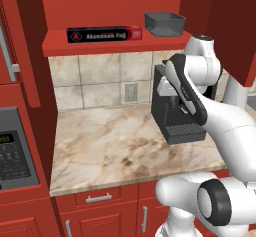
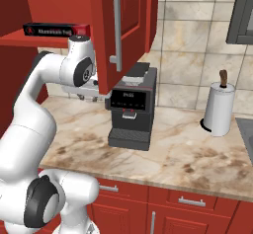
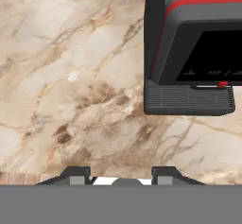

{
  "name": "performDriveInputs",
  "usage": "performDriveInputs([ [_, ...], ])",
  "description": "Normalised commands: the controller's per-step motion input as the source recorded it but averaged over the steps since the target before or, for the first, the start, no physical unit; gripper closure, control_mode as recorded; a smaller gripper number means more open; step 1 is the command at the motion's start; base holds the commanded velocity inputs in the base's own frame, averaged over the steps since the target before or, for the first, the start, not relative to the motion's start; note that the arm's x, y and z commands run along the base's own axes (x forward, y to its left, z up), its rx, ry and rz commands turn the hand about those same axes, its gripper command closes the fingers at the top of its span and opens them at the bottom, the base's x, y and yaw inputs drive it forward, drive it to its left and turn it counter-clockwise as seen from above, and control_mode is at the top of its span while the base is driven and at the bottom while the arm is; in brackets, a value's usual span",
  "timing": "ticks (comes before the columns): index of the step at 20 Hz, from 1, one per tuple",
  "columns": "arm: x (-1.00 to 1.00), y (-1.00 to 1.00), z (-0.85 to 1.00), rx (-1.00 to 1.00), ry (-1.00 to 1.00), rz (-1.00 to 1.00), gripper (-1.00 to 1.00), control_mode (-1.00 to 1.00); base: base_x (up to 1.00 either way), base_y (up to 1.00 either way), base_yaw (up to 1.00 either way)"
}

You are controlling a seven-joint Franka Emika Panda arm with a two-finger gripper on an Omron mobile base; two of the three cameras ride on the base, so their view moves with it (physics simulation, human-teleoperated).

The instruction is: Retrieve the tupperware and aluminum foil from the cabinet and place them on the dining counter near the plate with bell pepper and hot dog to prepare for storing leftovers.

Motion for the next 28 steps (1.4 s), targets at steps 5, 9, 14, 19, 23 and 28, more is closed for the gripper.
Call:
performDriveInputs([
  [5, -0.12, 0.00, 0.26, -0.01, -0.22, 0.00, -1.00, -1.00, 0.00, 0.00, 0.00],
  [9, -0.11, 0.00, 0.71, -0.04, -0.53, 0.00, -1.00, -1.00, 0.00, 0.00, 0.00],
  [14, 0.00, 0.00, 0.79, 0.00, -0.52, 0.00, -1.00, -1.00, 0.00, 0.00, 0.00],
  [19, 0.08, 0.01, 0.81, 0.00, -0.42, 0.00, -1.00, -1.00, 0.00, 0.00, 0.00],
  [23, 0.24, 0.10, 0.68, 0.00, -0.17, 0.00, -1.00, -1.00, 0.00, 0.00, 0.00],
  [28, 0.49, 0.14, 0.57, -0.02, -0.02, -0.03, -1.00, -1.00, 0.00, 0.00, 0.00],
])
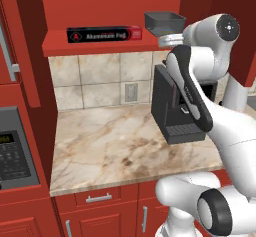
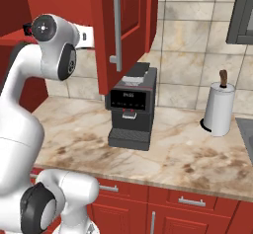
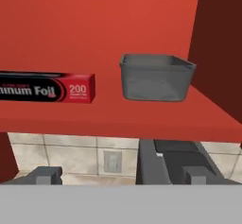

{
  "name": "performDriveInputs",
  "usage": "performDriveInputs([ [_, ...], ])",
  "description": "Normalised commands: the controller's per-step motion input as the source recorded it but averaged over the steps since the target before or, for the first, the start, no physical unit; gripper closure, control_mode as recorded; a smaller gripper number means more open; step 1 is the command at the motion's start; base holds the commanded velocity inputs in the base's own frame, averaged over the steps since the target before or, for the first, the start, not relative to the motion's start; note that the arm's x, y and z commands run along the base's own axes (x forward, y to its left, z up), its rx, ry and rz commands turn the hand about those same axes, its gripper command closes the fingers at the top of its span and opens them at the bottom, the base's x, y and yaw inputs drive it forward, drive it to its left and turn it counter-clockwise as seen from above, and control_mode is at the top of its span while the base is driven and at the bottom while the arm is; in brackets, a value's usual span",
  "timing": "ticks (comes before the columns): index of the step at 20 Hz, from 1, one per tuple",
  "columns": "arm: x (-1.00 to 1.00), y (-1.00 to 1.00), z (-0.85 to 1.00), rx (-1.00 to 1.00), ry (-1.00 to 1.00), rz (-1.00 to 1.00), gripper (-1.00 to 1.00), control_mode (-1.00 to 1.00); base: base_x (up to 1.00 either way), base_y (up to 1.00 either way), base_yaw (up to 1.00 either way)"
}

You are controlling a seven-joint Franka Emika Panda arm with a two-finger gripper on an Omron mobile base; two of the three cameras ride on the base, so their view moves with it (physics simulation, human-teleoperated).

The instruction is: Retrieve the tupperware and aluminum foil from the cabinet and place them on the dining counter near the plate with bell pepper and hot dog to prepare for storing leftovers.

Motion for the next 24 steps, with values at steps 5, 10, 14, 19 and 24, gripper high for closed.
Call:
performDriveInputs([
  [5, 0.53, 0.16, 0.55, -0.01, 0.00, -0.05, -1.00, -1.00, 0.00, 0.00, 0.00],
  [10, 0.44, 0.01, 0.30, 0.00, 0.00, -0.06, -1.00, -1.00, 0.00, 0.00, 0.00],
  [14, 0.44, 0.00, 0.01, 0.00, 0.00, -0.04, -1.00, -1.00, 0.00, 0.00, 0.00],
  [19, 0.43, 0.00, -0.14, 0.00, 0.02, 0.00, -1.00, -1.00, 0.00, 0.00, 0.00],
  [24, 0.54, -0.01, -0.11, 0.00, 0.01, 0.00, -1.00, -1.00, 0.00, 0.00, 0.00],
])
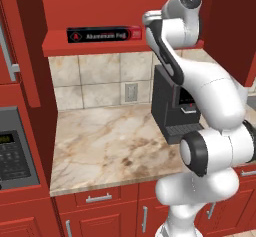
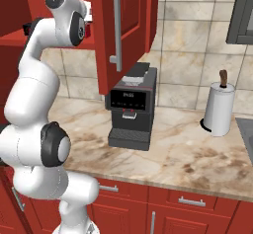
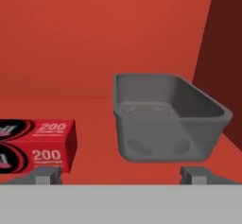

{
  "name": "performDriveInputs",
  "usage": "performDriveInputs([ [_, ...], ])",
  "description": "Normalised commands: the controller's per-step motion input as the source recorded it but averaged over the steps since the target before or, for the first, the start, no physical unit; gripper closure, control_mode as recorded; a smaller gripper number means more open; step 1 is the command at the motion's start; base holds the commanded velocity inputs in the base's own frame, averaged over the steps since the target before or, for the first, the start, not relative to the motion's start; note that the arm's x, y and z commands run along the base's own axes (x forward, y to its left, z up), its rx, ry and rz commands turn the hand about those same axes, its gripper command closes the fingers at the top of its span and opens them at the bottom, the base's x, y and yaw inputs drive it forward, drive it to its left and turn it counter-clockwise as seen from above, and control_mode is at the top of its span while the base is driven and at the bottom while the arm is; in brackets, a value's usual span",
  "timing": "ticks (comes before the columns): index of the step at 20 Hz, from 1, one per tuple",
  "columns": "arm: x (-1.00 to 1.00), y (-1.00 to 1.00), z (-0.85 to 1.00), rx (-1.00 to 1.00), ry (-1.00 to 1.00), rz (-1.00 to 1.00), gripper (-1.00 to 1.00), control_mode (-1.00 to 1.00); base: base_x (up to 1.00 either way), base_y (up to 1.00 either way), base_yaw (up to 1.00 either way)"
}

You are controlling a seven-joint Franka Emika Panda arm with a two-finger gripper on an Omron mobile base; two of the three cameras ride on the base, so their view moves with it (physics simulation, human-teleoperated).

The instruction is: Retrieve the tupperware and aluminum foil from the cabinet and place them on the dining counter near the plate with bell pepper and hot dog to prepare for storing leftovers.

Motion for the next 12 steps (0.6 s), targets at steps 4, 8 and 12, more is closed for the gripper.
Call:
performDriveInputs([
  [4, 0.50, -0.04, 0.00, 0.00, 0.00, 0.00, -1.00, -1.00, 0.00, 0.00, 0.00],
  [8, 0.47, 0.00, 0.00, 0.00, 0.00, 0.00, -1.00, -1.00, 0.00, 0.00, 0.00],
  [12, 0.50, 0.00, 0.00, 0.00, 0.00, 0.00, -1.00, -1.00, 0.00, 0.00, 0.00],
])
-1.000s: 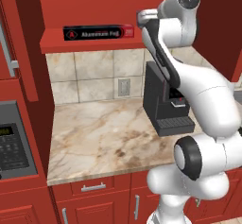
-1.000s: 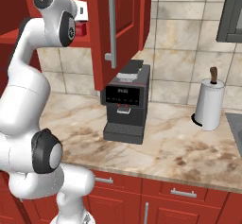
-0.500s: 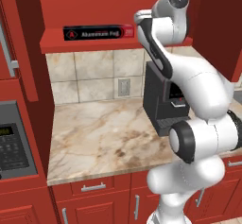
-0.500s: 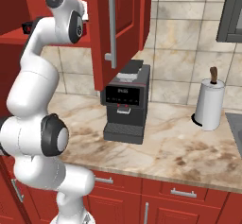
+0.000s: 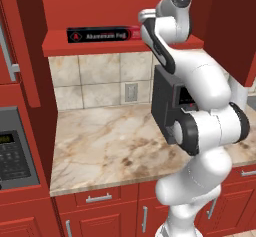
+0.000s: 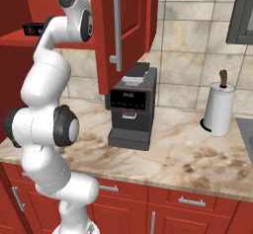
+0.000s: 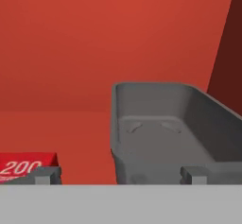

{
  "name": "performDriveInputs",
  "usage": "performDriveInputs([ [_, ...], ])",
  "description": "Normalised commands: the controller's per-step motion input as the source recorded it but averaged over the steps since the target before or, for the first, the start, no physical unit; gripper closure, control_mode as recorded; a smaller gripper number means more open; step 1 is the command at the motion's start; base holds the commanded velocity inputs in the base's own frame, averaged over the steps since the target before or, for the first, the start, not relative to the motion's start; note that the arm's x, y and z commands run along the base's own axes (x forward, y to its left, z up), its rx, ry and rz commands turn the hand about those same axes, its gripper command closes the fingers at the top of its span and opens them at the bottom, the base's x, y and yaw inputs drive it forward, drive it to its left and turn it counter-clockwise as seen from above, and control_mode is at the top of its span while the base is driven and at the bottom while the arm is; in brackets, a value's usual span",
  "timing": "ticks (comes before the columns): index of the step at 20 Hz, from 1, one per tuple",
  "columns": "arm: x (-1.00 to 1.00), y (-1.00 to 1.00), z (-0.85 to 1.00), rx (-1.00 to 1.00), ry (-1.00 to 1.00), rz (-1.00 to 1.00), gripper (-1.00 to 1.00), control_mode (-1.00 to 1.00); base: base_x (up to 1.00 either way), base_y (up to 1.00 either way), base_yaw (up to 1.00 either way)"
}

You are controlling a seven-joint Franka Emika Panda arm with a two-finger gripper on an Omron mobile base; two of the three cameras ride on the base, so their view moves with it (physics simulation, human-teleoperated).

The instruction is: Retrieve the tupperware and aluminum foil from the cabinet and place them on the dining counter near the plate with bell pepper and hot dog to prepare for storing leftovers.

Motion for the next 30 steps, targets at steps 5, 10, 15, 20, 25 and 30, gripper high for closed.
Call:
performDriveInputs([
  [5, 0.55, 0.00, 0.00, 0.00, 0.00, 0.00, -1.00, -1.00, 0.00, 0.00, 0.00],
  [10, 0.63, 0.00, 0.00, 0.00, 0.00, 0.00, -1.00, -1.00, 0.00, 0.00, 0.00],
  [15, 0.52, 0.00, 0.00, 0.00, 0.00, 0.00, -1.00, -1.00, 0.00, 0.00, 0.00],
  [20, 0.44, 0.00, -0.08, 0.00, 0.01, 0.00, -1.00, -1.00, 0.00, 0.00, 0.00],
  [25, 0.20, 0.00, -0.45, 0.00, 0.20, 0.00, 1.00, -1.00, 0.00, 0.00, 0.00],
  [30, 0.01, 0.00, -0.39, 0.00, 0.23, 0.00, 1.00, -1.00, 0.00, 0.00, 0.00],
])
